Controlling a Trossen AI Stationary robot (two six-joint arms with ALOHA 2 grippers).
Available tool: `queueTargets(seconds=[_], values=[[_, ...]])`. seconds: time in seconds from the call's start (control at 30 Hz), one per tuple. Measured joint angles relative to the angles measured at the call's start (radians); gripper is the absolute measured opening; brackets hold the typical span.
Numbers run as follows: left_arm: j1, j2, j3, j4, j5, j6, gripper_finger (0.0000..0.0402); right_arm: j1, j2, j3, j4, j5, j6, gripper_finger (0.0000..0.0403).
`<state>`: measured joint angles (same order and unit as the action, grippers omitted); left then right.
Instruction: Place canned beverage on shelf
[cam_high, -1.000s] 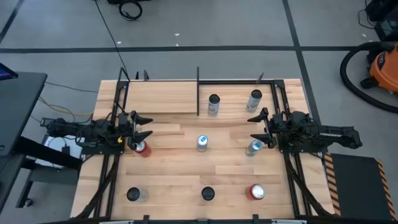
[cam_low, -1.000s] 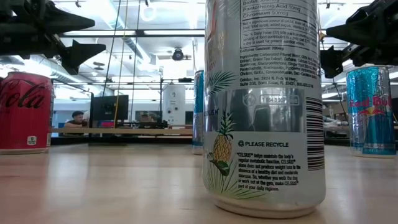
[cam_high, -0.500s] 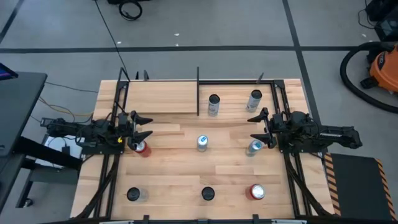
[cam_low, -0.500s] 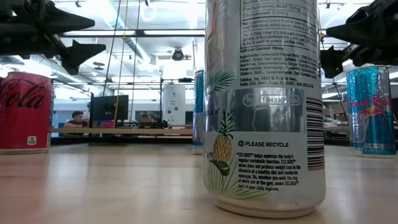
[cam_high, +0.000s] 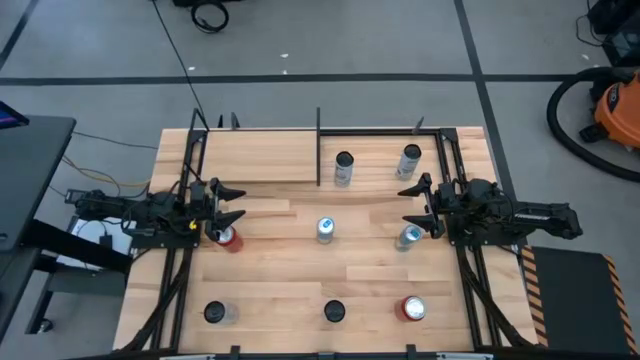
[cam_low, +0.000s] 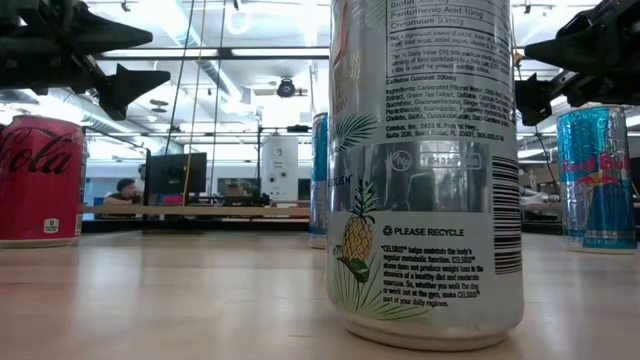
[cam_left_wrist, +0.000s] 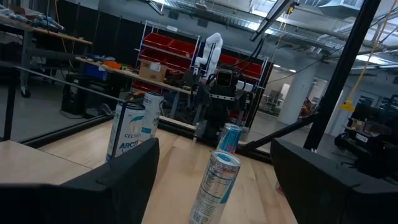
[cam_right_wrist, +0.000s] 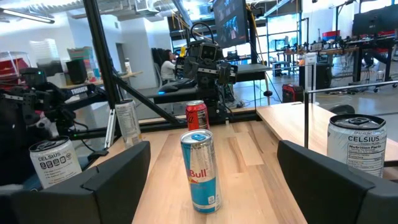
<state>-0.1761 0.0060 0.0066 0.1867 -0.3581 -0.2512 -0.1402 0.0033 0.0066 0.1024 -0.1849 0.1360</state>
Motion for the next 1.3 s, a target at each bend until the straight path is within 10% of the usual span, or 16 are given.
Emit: queueTargets(seconds=[1.3], values=[[0.000, 0.000, 0.000, 0.146, 0.000, 0.027, 0.0316, 0.000, 0.000, 0.000, 0.000, 0.000, 0.000, 0.0361]])
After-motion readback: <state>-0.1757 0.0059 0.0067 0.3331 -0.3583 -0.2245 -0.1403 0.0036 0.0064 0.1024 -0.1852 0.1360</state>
